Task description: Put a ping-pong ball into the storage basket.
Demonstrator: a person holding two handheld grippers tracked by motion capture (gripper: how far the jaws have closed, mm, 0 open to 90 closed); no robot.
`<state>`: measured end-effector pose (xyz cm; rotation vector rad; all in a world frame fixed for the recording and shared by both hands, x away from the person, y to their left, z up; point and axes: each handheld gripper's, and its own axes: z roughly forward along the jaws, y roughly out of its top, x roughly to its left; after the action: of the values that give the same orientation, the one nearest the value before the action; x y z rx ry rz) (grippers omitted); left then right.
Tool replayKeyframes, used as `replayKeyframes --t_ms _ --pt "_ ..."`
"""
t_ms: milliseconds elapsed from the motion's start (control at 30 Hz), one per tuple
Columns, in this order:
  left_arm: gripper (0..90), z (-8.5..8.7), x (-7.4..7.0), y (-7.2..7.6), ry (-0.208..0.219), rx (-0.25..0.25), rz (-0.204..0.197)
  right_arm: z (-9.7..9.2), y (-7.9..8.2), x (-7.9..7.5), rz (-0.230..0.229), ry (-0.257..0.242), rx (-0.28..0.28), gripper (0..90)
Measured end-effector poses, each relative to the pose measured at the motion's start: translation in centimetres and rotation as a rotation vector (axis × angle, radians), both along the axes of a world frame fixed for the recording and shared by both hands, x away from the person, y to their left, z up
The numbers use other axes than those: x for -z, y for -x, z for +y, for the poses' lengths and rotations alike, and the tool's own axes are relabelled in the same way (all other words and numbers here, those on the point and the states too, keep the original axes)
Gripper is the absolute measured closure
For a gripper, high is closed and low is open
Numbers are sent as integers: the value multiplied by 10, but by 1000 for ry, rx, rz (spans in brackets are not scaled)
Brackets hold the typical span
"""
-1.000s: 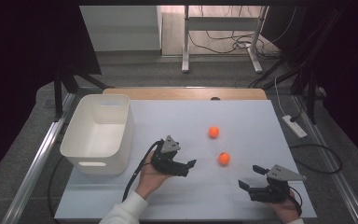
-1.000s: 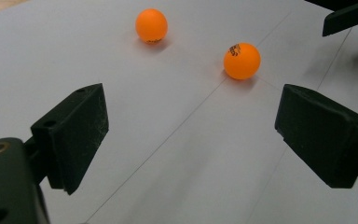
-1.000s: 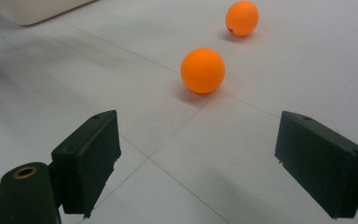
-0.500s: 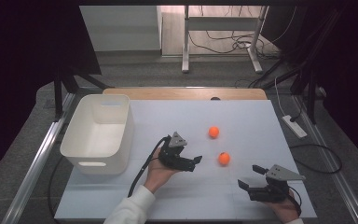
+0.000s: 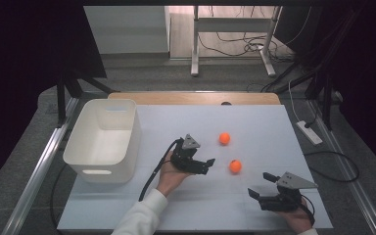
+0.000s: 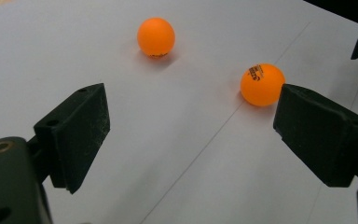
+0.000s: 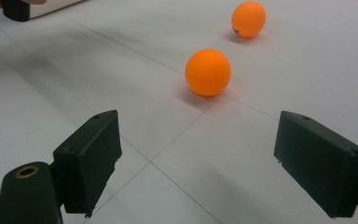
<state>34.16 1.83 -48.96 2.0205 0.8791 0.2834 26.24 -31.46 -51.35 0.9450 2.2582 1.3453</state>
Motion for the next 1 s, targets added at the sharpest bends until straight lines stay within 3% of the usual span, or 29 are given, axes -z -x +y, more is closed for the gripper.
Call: replayKeyframes --t_ms 233,533,1000 --pt "113 -7 0 -11 14 6 -10 2 -3 0 -3 9 -12 144" --pt "113 -20 -2 -24 -23 18 -15 2 -6 1 5 12 -9 143" --pt "114 -31 -4 -38 -36 29 -12 4 -2 2 10 9 -9 143"
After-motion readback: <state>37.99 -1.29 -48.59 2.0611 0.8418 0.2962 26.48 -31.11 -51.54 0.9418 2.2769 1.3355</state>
